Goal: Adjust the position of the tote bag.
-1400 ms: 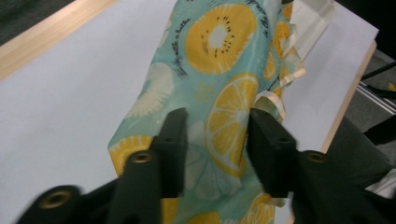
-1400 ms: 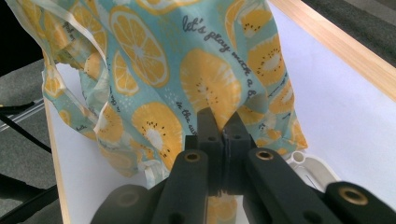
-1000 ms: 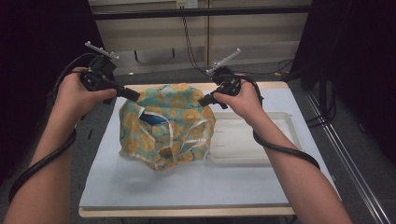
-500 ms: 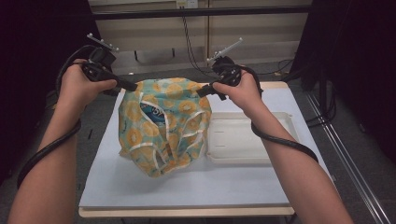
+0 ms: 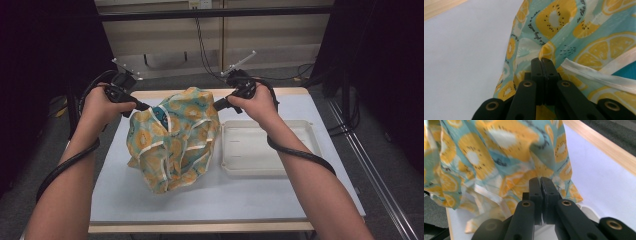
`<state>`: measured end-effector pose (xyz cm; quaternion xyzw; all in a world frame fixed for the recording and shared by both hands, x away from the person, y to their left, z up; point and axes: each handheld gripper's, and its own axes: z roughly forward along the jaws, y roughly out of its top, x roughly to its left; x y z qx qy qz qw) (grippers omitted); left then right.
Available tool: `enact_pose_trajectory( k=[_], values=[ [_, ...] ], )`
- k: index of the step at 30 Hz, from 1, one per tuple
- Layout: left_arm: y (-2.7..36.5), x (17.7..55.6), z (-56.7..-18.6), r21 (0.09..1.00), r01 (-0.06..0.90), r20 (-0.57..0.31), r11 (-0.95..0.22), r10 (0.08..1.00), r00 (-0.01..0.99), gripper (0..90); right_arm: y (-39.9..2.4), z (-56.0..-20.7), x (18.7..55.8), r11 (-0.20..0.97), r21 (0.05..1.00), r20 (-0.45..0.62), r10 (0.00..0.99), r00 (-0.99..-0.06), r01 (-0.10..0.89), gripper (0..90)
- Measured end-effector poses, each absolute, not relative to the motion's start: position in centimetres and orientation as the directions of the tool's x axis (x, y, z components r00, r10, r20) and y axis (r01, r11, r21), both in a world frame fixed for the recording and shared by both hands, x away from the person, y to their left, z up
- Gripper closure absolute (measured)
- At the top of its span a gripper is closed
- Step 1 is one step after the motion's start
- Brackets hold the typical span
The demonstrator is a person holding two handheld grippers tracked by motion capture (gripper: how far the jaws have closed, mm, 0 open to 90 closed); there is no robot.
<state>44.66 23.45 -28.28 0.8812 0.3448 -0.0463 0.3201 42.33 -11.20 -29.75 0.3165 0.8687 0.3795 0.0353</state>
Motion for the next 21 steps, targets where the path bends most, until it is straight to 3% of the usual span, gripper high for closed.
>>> enact_pose_trajectory(
  k=[8,17,21],
  values=[
    [23.4,44.6,-29.0,0.515,0.651,-0.312,-0.558,0.586,0.748,87.5,-11.4,-29.6,41.7,0.516,0.685,0.179,0.565,-0.805,0.514,81.9],
    [23.4,44.2,-28.7,0.519,0.663,-0.311,-0.539,0.603,0.735,87.3,-11.3,-28.0,40.2,0.568,0.685,0.092,0.554,-0.827,0.457,57.0],
    [23.5,44.1,-28.4,0.518,0.658,-0.304,-0.546,0.601,0.739,86.7,-11.8,-27.3,39.9,0.583,0.678,0.071,0.554,-0.83,0.447,52.9]
  ],
)
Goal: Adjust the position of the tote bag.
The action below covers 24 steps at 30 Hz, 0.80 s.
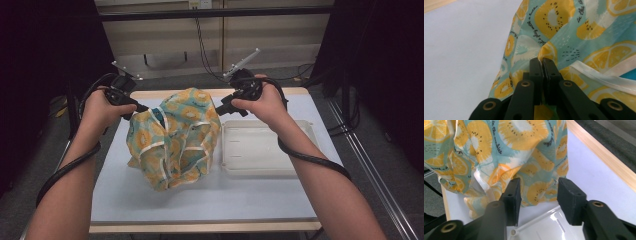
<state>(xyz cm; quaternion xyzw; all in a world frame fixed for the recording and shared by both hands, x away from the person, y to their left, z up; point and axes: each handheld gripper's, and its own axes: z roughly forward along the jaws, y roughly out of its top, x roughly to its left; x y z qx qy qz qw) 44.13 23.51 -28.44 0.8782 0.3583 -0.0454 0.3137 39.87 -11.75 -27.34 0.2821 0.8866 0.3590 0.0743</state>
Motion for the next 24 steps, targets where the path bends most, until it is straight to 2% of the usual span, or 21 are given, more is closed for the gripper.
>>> enact_pose_trajectory(
  k=[3,6,12,17,22,24],
  values=[
    [23.5,44.1,-28.2,0.52,0.658,-0.299,-0.544,0.606,0.737,86.6,-11.9,-27.0,39.6,0.596,0.676,0.054,0.546,-0.836,0.433,49.4],
    [23.5,44.0,-28.0,0.521,0.66,-0.295,-0.541,0.612,0.734,86.2,-11.9,-26.7,39.4,0.59,0.682,0.052,0.55,-0.833,0.432,40.8],
    [23.5,44.0,-27.8,0.533,0.662,-0.292,-0.526,0.621,0.728,87.8,-11.0,-26.5,39.3,0.609,0.678,0.04,0.529,-0.848,0.412,38.0],
    [23.3,44.0,-27.9,0.535,0.665,-0.298,-0.521,0.62,0.726,88.7,-10.2,-27.1,39.6,0.622,0.663,0.047,0.521,-0.852,0.417,49.9],
    [23.4,44.2,-27.7,0.544,0.648,-0.29,-0.533,0.606,0.741,89.6,-10.0,-27.5,40.3,0.613,0.663,0.07,0.521,-0.85,0.43,74.2],
    [23.3,44.1,-27.6,0.554,0.646,-0.288,-0.525,0.607,0.741,89.8,-10.0,-27.5,40.6,0.593,0.672,0.1,0.521,-0.848,0.444,79.2]
  ],
)
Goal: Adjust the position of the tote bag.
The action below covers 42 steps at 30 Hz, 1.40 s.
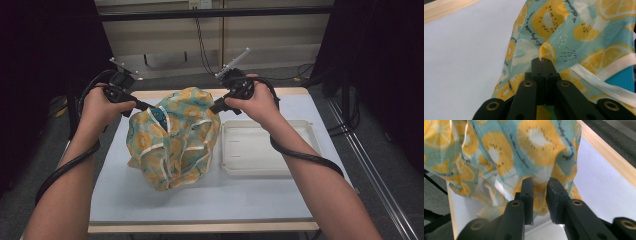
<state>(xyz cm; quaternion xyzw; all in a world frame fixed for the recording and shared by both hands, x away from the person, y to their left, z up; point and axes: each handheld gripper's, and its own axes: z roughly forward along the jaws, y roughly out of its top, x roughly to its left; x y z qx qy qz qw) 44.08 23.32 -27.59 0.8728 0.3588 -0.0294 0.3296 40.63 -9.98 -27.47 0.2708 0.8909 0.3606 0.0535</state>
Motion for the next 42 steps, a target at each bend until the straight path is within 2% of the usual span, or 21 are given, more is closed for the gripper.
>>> enact_pose_trajectory(
  k=[4,6,14,20,25,30,37,40,42],
  values=[
    [23.6,44.1,-26.9,0.56,0.629,-0.273,-0.539,0.597,0.755,90.0,-10.1,-27.0,41.1,0.58,0.664,0.135,0.527,-0.839,0.471,88.2],
    [23.7,44.1,-26.4,0.566,0.629,-0.273,-0.533,0.598,0.753,90.0,-10.1,-26.5,41.4,0.582,0.658,0.147,0.523,-0.84,0.478,89.5],
    [24.0,44.3,-24.9,0.583,0.617,-0.25,-0.529,0.606,0.755,90.0,-10.5,-24.5,42.0,0.561,0.671,0.158,0.531,-0.832,0.485,90.0],
    [24.8,44.9,-25.8,0.578,0.637,-0.267,-0.51,0.619,0.738,90.0,-10.3,-24.0,42.5,0.547,0.683,0.162,0.532,-0.831,0.483,90.0],
    [24.9,45.0,-27.1,0.565,0.671,-0.31,-0.48,0.63,0.712,90.0,-9.9,-24.3,43.4,0.539,0.68,0.176,0.538,-0.825,0.497,90.0],
    [24.7,45.0,-28.0,0.54,0.674,-0.31,-0.505,0.625,0.716,90.0,-9.7,-25.5,43.9,0.543,0.664,0.191,0.541,-0.819,0.514,90.0],
    [24.5,44.5,-28.1,0.553,0.679,-0.327,-0.483,0.624,0.71,88.8,-9.8,-27.5,43.7,0.534,0.64,0.232,0.551,-0.802,0.553,90.0],
    [24.4,44.2,-27.6,0.564,0.664,-0.309,-0.491,0.62,0.721,86.2,-9.8,-27.7,43.5,0.545,0.629,0.226,0.554,-0.801,0.554,90.0],
    [24.3,43.9,-27.3,0.578,0.662,-0.309,-0.477,0.623,0.719,81.3,-9.8,-27.8,43.4,0.555,0.624,0.216,0.553,-0.805,0.549,90.0]
  ],
)
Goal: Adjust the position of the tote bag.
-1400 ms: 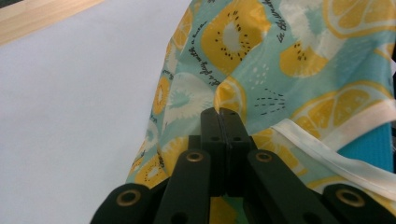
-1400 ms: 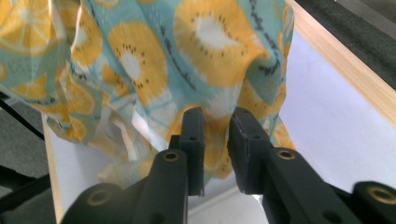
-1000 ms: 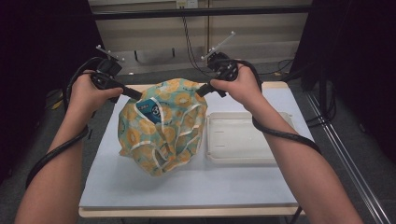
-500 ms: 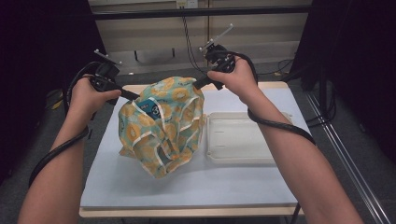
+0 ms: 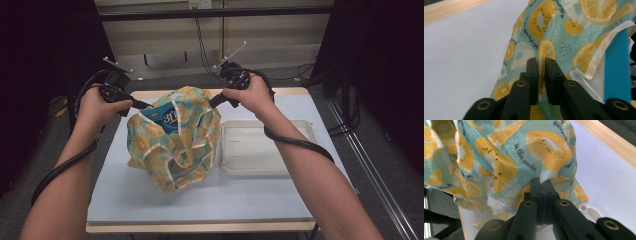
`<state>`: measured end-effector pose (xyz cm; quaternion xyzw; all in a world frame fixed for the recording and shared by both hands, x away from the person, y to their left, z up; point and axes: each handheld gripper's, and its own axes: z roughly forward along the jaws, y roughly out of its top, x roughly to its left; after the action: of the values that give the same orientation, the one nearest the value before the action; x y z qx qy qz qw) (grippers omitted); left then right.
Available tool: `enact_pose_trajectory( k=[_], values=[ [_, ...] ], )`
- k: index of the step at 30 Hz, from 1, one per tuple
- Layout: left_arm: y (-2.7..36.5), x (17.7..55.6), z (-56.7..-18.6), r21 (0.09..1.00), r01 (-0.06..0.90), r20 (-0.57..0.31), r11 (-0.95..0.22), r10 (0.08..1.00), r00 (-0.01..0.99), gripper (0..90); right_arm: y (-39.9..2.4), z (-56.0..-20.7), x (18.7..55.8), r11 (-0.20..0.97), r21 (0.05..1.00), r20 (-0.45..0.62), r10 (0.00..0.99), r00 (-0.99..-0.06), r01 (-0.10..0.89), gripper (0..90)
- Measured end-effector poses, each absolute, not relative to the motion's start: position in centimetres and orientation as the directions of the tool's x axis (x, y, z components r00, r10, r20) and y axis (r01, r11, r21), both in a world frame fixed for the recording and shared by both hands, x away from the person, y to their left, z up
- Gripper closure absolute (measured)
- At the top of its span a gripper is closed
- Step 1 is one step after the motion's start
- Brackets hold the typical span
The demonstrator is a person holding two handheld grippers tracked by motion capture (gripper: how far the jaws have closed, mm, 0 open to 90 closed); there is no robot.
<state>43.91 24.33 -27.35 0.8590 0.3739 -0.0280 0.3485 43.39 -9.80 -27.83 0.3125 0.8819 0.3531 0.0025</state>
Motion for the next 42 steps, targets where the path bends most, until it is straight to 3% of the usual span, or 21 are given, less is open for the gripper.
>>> enact_pose_trajectory(
  k=[3,8,14,21,32,39,42],
  values=[
    [24.6,43.6,-27.0,0.606,0.662,-0.309,-0.441,0.636,0.707,76.8,-9.8,-28.0,43.2,0.552,0.62,0.217,0.562,-0.798,0.557,90.0],
    [25.0,43.0,-26.5,0.614,0.656,-0.296,-0.439,0.642,0.707,59.7,-9.6,-27.9,43.2,0.553,0.616,0.212,0.569,-0.794,0.561,90.0],
    [25.3,42.2,-25.7,0.618,0.639,-0.275,-0.458,0.635,0.722,45.5,-9.1,-28.3,43.1,0.565,0.607,0.2,0.572,-0.796,0.559,90.0],
    [25.6,41.3,-24.5,0.633,0.638,-0.283,-0.438,0.637,0.717,34.7,-8.8,-28.3,43.0,0.568,0.602,0.201,0.573,-0.795,0.561,90.0],
    [24.9,40.4,-24.6,0.625,0.598,-0.262,-0.502,0.588,0.766,15.6,-8.9,-28.1,42.6,0.574,0.6,0.193,0.573,-0.797,0.558,90.0],
    [25.3,39.9,-25.3,0.59,0.593,-0.234,-0.548,0.586,0.775,13.1,-8.9,-28.1,42.5,0.573,0.601,0.19,0.574,-0.796,0.557,89.9],
    [25.4,39.6,-25.8,0.559,0.606,-0.263,-0.566,0.573,0.777,22.4,-9.1,-27.9,42.5,0.569,0.601,0.193,0.578,-0.793,0.561,90.0]
  ],
)
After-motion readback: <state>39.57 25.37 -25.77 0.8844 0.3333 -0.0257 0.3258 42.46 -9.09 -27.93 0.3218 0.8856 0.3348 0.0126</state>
